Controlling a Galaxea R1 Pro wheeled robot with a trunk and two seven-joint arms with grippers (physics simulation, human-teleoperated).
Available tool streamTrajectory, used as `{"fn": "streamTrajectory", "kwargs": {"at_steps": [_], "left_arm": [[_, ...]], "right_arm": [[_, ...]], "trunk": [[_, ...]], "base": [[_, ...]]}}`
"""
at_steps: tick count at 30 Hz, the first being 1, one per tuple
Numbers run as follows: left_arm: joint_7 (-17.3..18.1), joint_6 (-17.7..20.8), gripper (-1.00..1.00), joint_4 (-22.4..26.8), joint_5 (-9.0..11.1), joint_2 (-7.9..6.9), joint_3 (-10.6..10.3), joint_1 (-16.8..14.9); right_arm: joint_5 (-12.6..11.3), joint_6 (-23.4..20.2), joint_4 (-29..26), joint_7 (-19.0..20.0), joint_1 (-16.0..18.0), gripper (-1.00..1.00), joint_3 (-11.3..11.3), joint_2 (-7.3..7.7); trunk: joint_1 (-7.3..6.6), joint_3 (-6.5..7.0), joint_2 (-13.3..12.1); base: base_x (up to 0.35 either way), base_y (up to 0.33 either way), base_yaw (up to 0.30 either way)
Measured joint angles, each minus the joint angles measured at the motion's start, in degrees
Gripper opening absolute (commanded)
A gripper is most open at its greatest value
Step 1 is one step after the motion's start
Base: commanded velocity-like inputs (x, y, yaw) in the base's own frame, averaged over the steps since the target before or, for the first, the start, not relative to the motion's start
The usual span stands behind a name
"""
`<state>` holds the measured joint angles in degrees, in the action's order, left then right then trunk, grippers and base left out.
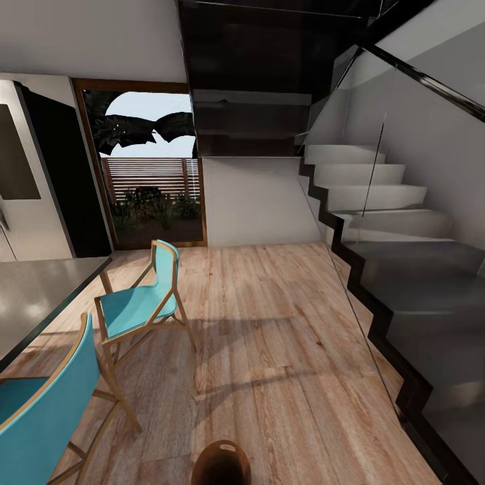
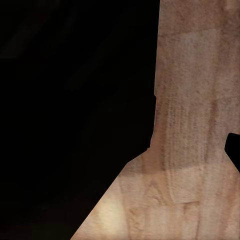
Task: Put the three can of soda from the living room inside the tash can in the kitchen.
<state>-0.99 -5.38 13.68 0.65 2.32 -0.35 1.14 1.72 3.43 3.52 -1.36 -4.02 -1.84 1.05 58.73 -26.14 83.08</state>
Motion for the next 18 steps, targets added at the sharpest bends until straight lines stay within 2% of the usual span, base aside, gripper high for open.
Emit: {"fn": "streamTrajectory", "kwargs": {"at_steps": [18], "left_arm": [[0.00, 0.00, 1.00, 0.00, 0.00, 0.00, 0.00, 0.00]], "right_arm": [[0.00, 0.00, 0.00, 0.00, 0.00, 1.00, 0.00, 0.00]], "trunk": [[0.00, 0.00, 0.00]], "base": [[0.000, 0.000, 0.000]]}}
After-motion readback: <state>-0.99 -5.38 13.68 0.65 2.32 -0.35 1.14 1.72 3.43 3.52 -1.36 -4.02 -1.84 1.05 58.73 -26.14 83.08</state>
